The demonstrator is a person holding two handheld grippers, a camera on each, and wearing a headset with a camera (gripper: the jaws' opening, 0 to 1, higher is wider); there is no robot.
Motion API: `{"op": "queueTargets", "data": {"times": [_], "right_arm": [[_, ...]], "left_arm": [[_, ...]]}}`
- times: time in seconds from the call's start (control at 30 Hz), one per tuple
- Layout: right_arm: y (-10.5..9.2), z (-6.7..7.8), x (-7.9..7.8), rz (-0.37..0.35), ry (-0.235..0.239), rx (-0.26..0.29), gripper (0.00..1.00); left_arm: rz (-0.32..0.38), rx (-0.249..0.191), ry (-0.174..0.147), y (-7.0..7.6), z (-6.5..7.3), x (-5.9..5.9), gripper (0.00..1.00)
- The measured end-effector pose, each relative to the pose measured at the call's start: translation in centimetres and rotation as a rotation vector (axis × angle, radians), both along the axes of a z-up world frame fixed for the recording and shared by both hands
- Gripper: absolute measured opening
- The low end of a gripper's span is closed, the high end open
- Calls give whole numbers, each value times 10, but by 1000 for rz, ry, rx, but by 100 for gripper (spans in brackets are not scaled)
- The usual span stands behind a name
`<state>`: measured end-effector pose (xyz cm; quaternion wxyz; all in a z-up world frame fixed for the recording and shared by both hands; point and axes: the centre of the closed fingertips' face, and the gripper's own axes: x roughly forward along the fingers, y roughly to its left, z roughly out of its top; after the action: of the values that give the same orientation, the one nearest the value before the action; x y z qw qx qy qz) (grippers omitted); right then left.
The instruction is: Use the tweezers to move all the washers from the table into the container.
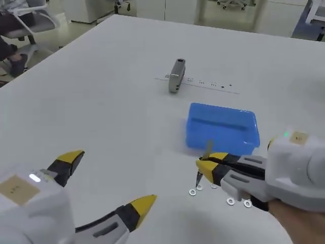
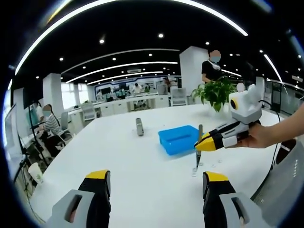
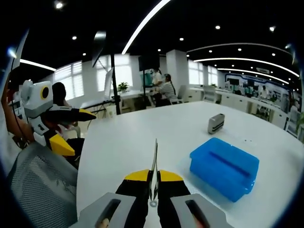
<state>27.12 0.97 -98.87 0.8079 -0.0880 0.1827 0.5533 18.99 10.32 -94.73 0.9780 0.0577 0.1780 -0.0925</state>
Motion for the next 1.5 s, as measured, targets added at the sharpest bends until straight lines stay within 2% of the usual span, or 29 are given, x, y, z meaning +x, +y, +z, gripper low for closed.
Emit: {"op": "queueTargets", "data": {"times": [0.07,0.17,0.27,0.4,0.47,0.53,1.1,1.37,1.5], "right_arm": [[0,-5,2,-7,8,2,1],[1,-10,3,-11,12,5,2],[1,-16,5,-15,-7,-3,2],[0,-22,7,-22,-2,-9,2],[0,-24,7,-20,-11,-20,2],[1,-23,7,-13,-32,-25,2],[-8,-26,3,-11,-44,-47,1],[-7,-25,5,-7,5,-70,0],[-7,-26,4,1,-2,-99,0]], "left_arm": [[0,-1,16,0,-3,0,81],[1,4,22,0,-4,0,81],[7,15,35,1,-6,0,80],[16,20,27,5,-6,-1,78],[16,19,36,5,-8,-1,78],[16,26,39,5,-8,-1,78],[4,46,64,2,-13,-1,77],[-16,54,101,0,-22,-2,81],[-27,32,106,-3,-23,-2,86]]}}
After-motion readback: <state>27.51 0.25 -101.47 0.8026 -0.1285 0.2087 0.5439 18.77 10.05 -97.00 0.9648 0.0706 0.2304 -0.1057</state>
